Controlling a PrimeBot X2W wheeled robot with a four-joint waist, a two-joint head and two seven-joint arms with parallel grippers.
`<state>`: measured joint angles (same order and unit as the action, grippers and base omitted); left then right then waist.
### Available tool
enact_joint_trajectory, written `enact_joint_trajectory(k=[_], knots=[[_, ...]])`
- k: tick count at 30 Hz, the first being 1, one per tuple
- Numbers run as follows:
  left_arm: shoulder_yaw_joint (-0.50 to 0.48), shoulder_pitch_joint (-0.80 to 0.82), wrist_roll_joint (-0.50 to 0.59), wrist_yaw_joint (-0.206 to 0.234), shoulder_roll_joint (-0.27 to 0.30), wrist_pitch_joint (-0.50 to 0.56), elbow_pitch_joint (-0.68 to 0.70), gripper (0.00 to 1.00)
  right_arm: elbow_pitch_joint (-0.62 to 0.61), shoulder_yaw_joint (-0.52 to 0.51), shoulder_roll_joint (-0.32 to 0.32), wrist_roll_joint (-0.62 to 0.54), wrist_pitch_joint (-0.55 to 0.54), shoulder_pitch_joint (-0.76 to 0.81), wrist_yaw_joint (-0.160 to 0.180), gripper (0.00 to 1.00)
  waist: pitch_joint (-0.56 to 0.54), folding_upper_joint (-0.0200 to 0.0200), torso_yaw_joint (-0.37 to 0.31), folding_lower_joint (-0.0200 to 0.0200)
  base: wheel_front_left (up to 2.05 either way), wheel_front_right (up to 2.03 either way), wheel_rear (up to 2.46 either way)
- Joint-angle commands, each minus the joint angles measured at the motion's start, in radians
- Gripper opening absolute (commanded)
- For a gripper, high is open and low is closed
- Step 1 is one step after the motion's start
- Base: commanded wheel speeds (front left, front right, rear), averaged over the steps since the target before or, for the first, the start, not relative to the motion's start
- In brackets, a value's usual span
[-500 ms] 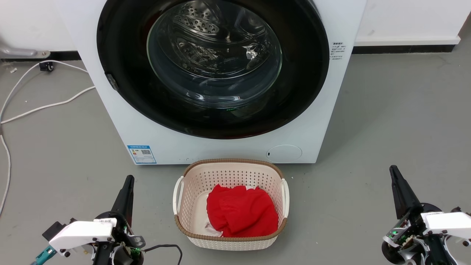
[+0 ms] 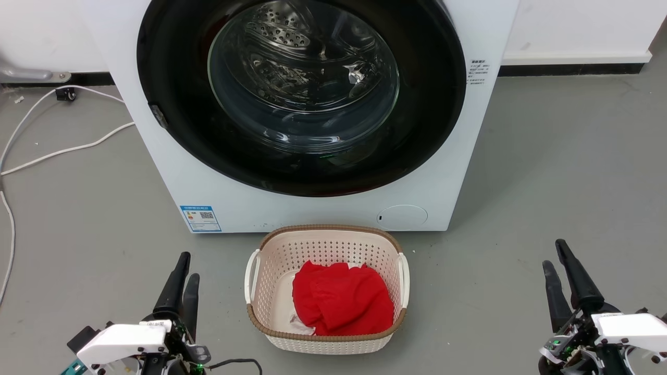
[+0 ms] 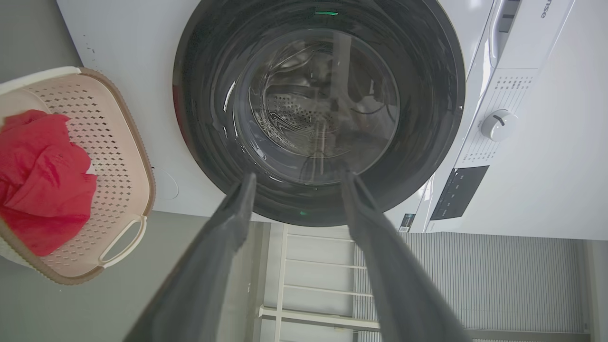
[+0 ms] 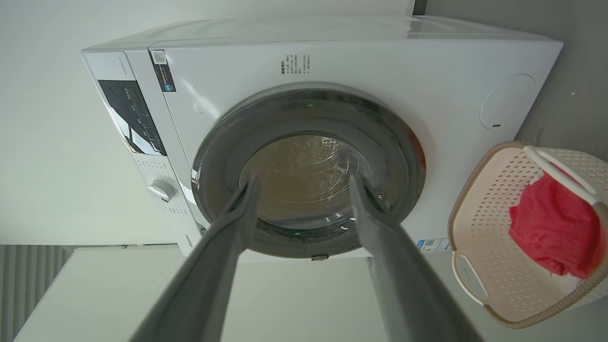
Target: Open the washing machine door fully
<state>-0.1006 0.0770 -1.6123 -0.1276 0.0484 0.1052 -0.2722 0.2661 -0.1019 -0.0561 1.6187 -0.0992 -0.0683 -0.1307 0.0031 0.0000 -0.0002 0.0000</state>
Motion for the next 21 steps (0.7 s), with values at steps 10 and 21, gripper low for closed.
enact_joint_trajectory(k=[10,21], knots=[[0.037,0.017,0.049,-0.001,0.003,-0.06,0.074,1.0,-0.077,0.021,-0.001,-0.043,0.057,0.002,0.0,1.0,0.001,0.0,0.0,0.0,0.0,0.0,0.0],[0.033,0.01,0.309,-0.002,0.003,-0.119,0.152,1.0,-0.171,0.037,0.001,-0.369,0.117,0.017,0.0,1.0,0.001,0.0,0.002,0.0,0.0,0.0,0.0]])
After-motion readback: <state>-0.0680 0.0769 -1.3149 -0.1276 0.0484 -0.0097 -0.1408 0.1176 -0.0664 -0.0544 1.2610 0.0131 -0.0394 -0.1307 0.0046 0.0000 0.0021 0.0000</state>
